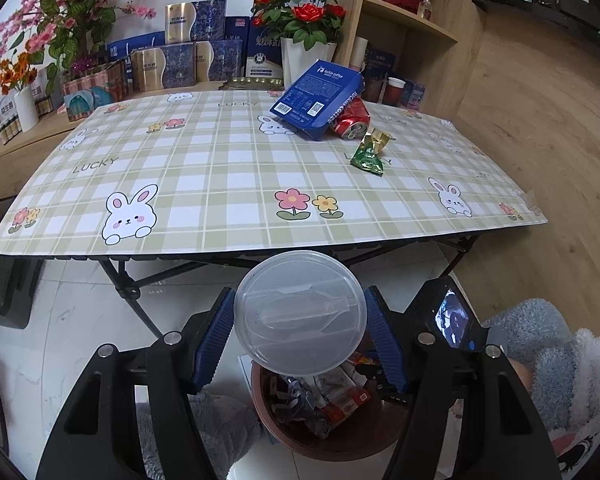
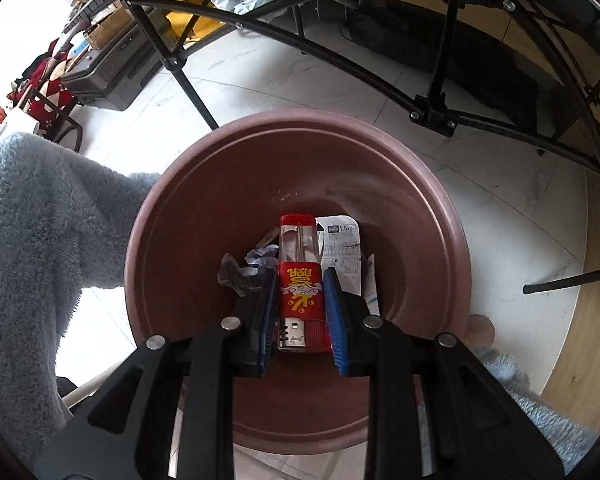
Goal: Collect trash
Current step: 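Lower the clear lid into the bin and open the left tool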
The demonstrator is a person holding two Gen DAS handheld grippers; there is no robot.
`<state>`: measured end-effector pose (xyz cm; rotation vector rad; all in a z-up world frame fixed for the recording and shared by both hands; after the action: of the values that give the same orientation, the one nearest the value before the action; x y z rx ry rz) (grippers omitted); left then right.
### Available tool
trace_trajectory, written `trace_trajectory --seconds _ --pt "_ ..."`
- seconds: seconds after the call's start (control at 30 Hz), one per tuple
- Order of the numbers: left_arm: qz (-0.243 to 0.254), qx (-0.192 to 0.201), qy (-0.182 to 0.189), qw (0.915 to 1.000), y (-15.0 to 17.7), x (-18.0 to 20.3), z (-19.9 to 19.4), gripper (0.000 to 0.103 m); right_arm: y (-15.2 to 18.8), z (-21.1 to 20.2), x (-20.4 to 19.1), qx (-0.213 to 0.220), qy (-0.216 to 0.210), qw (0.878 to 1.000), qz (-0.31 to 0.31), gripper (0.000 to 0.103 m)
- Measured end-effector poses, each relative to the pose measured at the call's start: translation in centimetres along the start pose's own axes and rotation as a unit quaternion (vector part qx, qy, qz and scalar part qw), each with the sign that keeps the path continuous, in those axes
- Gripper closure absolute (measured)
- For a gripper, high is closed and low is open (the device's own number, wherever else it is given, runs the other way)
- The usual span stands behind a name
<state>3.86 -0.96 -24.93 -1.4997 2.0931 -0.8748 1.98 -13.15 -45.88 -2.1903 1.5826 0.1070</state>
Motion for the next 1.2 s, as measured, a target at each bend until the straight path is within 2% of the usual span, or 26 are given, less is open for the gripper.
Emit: trace_trajectory --seconds 0.13,0.17,0.2,0.27,0.33,0.4,0.43,0.5,0.67,0.87,1.2 --pt "-0.006 -0.005 0.0 1.0 0.2 -0.2 0.4 0.039 0.1 -0.3 0.4 0.002 0.002 1.0 0.004 0.075" --pt "-0.005 -0.006 -0.001 1.0 0.2 -0.3 0.5 0.039 0.1 -0.5 0.5 0.007 0.001 1.0 0.007 0.071" --pt "-0.004 -0.007 -0.001 1.0 0.2 -0.2 0.6 0.039 0.0 -0.5 0.6 0.009 -0.002 1.0 0.008 0.062" --pt "-0.004 -0.008 -0.003 1.0 0.4 -0.2 0.7 0.039 -0.3 -1.0 0.6 0.021 0.0 1.0 0.011 0.05" --pt "-0.005 -0.01 -0.003 0.9999 0.5 -0.3 0.7 0.039 -0.6 -1.5 0.7 0.035 0.001 0.999 0.017 0.043" --pt "-0.007 -0.011 -0.003 0.9999 0.5 -0.4 0.8 0.039 -0.9 -2.3 0.9 0.053 0.003 0.998 0.022 0.029" --pt "-0.007 -0.011 -0.003 0.9999 0.5 -0.4 0.8 0.039 -1.1 -2.7 0.9 0.06 0.004 0.998 0.024 0.026" --pt "-0.007 -0.01 -0.003 0.9999 0.5 -0.4 0.8 0.039 -1.3 -3.6 1.0 0.079 0.005 0.996 0.028 0.01" --pt "-0.01 -0.012 -0.001 0.9999 0.6 -0.4 0.8 0.039 -1.7 -5.0 1.4 0.103 0.017 0.994 0.038 0.006" --pt "-0.01 -0.015 -0.002 0.9998 0.9 -0.4 0.9 0.039 -2.1 -7.4 1.2 0.142 0.012 0.988 0.052 0.006" --pt "0.006 -0.03 0.001 0.9995 1.5 0.3 1.8 0.039 -2.5 -12.3 1.2 0.211 0.036 0.975 0.056 0.006"
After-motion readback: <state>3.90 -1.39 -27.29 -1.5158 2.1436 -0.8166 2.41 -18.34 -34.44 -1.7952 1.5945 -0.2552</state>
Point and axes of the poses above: each gripper's, at about its wrist camera, not at the fingertips, and z roughly the way its jaws point, x to its right, y to its underside, the point moved 8 cm from there along z, roughly the way its jaws point, and after that the axes turned 9 degrees about -y, right-handed, at the moved point
